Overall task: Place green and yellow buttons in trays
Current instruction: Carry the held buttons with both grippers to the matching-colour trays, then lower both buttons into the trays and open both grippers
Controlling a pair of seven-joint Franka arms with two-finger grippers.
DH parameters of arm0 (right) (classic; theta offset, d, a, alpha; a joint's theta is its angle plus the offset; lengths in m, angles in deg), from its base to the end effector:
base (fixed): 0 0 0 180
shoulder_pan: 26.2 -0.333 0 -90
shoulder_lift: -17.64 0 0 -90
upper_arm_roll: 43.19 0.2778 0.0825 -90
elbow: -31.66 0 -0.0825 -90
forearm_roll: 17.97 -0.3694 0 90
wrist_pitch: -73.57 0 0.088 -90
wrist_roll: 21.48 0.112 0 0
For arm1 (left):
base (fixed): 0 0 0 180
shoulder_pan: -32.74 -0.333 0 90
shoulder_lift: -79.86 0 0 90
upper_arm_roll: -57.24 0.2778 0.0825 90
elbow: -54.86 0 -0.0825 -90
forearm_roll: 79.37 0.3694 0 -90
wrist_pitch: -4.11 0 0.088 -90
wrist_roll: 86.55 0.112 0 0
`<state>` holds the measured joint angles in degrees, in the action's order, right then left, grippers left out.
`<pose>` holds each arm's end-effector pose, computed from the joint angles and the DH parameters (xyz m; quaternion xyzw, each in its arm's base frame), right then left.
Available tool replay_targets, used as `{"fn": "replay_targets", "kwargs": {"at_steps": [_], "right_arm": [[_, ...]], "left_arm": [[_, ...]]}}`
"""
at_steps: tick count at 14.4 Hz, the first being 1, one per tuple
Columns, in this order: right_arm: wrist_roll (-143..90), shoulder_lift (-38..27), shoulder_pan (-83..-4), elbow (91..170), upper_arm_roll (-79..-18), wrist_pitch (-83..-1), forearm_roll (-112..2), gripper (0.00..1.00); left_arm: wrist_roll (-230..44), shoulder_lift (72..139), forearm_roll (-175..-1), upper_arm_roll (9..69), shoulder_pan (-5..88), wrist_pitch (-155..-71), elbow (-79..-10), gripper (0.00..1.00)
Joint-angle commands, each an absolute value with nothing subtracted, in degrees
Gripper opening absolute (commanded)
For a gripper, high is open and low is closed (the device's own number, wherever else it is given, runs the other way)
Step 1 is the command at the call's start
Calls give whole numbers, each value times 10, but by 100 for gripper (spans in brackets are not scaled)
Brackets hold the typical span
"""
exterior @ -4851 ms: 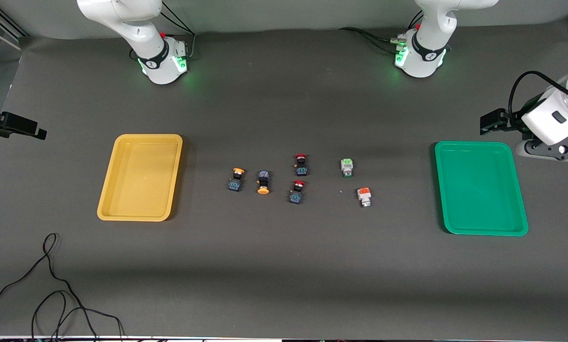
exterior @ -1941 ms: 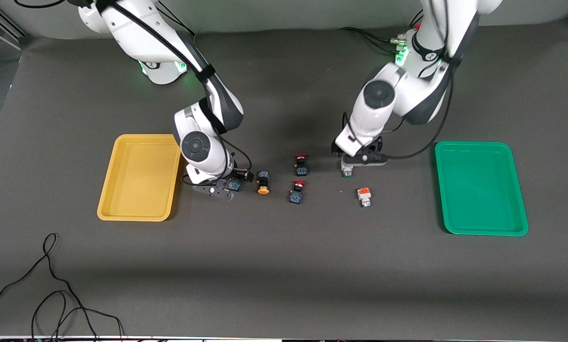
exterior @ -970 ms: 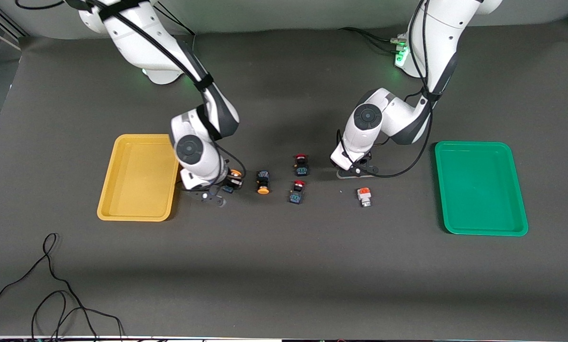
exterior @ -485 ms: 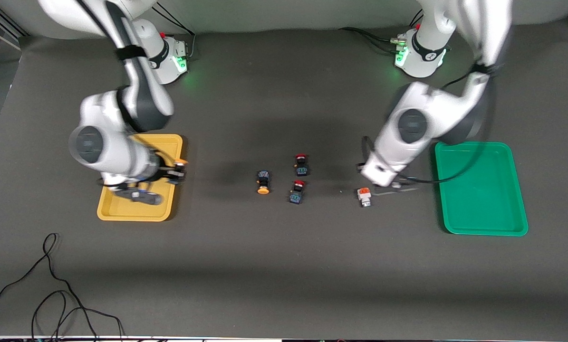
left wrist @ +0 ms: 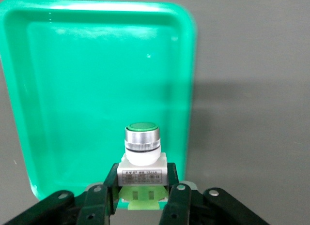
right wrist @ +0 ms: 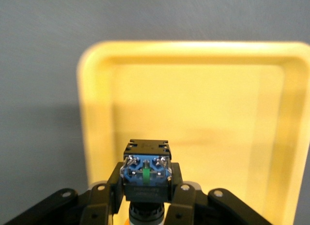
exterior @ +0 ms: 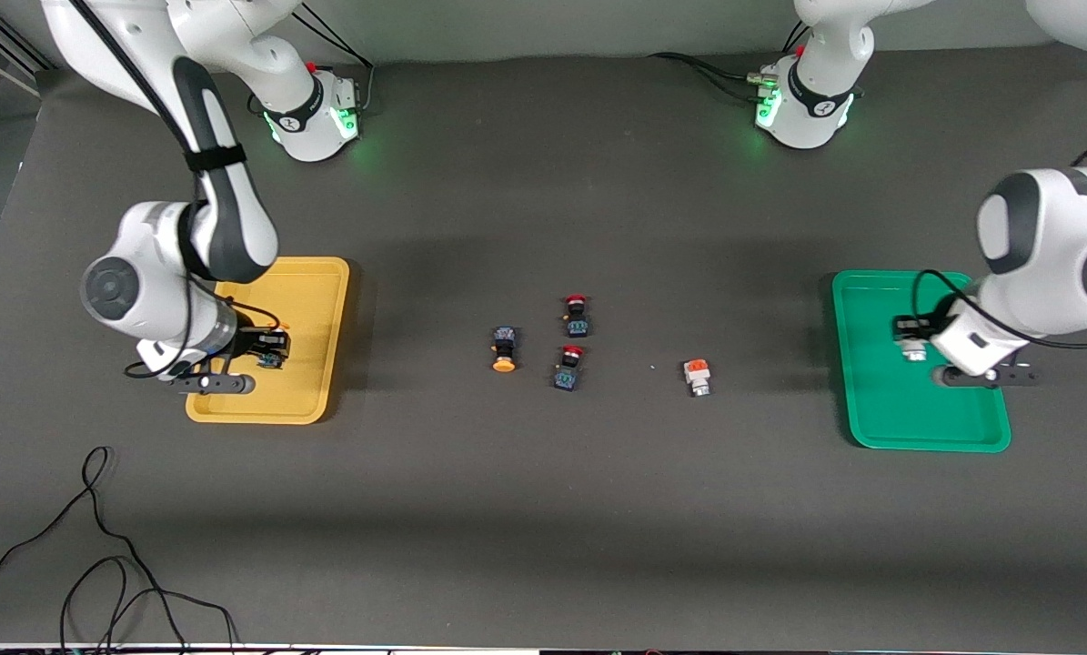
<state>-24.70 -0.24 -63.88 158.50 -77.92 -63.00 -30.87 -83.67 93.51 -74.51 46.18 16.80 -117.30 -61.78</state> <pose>0.5224 0.0225 0.2237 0.9990 -0.0234 -0.0366 0.0143 0.5484 0.0518 0.2856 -0.9971 0.0064 0.0753 0.0066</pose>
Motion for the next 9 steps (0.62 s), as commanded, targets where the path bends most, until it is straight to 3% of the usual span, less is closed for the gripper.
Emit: {"fn": "replay_targets", "kwargs": {"at_steps": [1,3,4,5,6,7,8,9], "right_arm": [[-270,-30,-650,1629,-780,-712,-335,0],[-277,-50,-651,1631,-773,-738,-355,0],[-279,-54,-652,1631,-766,-739,-366,0],[-280,-54,-653,1631,-763,-737,-367,0],[-282,-52,-653,1631,-763,-735,-367,28],[-289,-47,-653,1631,-763,-731,-368,88],[-289,-37,-654,1631,-763,-723,-368,100],[-288,-25,-654,1627,-764,-701,-368,100]], "left_arm": [[-833,992,-698,452,160,-1294,-669,15],[-838,1014,-690,457,159,-1347,-687,18],[-837,1013,-690,458,159,-1346,-686,32],[-837,1014,-690,458,160,-1346,-685,56],[-836,1014,-689,458,160,-1346,-685,100],[-835,1012,-689,457,160,-1344,-685,100],[-836,1009,-689,457,161,-1341,-682,100],[-836,997,-690,456,160,-1329,-677,100]]}}
